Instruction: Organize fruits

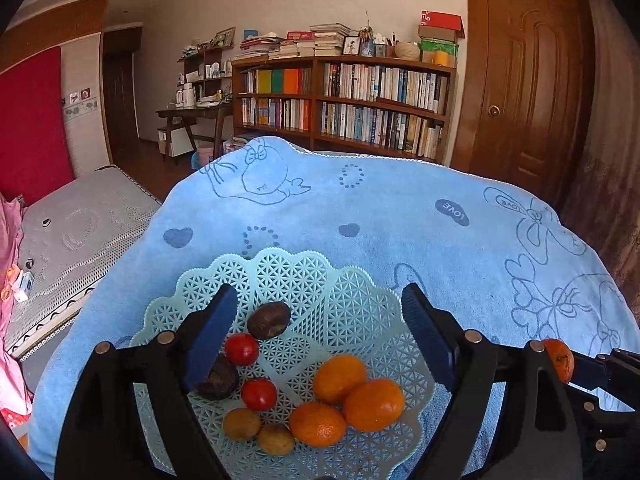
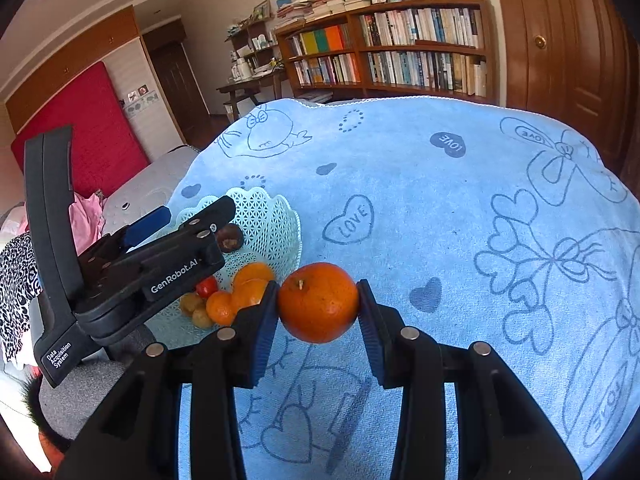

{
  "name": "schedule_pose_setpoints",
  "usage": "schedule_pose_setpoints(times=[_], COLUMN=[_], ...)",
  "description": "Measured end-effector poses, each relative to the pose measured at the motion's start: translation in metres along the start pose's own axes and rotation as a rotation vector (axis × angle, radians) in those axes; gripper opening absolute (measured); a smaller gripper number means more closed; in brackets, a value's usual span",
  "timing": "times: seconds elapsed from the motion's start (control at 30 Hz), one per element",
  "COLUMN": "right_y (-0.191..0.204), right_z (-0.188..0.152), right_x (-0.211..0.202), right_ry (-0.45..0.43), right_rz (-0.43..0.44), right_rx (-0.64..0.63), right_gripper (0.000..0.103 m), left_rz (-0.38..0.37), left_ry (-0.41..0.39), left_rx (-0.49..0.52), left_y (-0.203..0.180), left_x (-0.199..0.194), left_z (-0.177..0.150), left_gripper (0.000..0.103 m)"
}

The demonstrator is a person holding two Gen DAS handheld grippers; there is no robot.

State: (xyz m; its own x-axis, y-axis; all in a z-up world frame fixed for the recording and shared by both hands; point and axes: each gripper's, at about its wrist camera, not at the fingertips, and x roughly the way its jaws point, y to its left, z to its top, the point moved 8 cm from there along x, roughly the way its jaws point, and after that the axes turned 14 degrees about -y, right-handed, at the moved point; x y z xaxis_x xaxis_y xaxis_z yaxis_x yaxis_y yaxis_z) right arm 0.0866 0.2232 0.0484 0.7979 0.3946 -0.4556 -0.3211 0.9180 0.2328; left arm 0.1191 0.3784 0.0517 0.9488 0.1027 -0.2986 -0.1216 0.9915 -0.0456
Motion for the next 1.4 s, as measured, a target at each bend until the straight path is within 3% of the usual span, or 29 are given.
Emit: schedule_pose_setpoints(times=[0.07,0.37,0.73,1.2,1.4], right_y=[0.0,0.015,0.059,0.094,0.089], right_z=[0.001,0.011,0.009,0.003,0.013], right_x=[0.0,0.011,0.058,0.086,0.074], right_ry=[-0.002,-0.006,0.04,0.041,-0.037], right_rz=[-0.002,0.01,0.055,0.043,-0.007], right_rx=[-0.001,-0.03,-0.092,-0.163,-0.191], right_gripper=[0.039,0.039,0.039,0.04,0.057], left_rz=[0.011,0.057,0.14,0.141,0.142], left_ry=[-0.002,-0.015,-0.045,-0.045,-0.048], left_rx=[-0.005,-0.063,-0.162,-0.184,-0.184], left_y=[0.004,0.042,0.097,0.106,0.105], left_x=[0.0,-0.003,-0.012,-0.013,-0.013], left_z=[0.001,0.016,0.03,0.032,0.032], left_gripper=[0.097,0.1,0.1,0.1,0.1])
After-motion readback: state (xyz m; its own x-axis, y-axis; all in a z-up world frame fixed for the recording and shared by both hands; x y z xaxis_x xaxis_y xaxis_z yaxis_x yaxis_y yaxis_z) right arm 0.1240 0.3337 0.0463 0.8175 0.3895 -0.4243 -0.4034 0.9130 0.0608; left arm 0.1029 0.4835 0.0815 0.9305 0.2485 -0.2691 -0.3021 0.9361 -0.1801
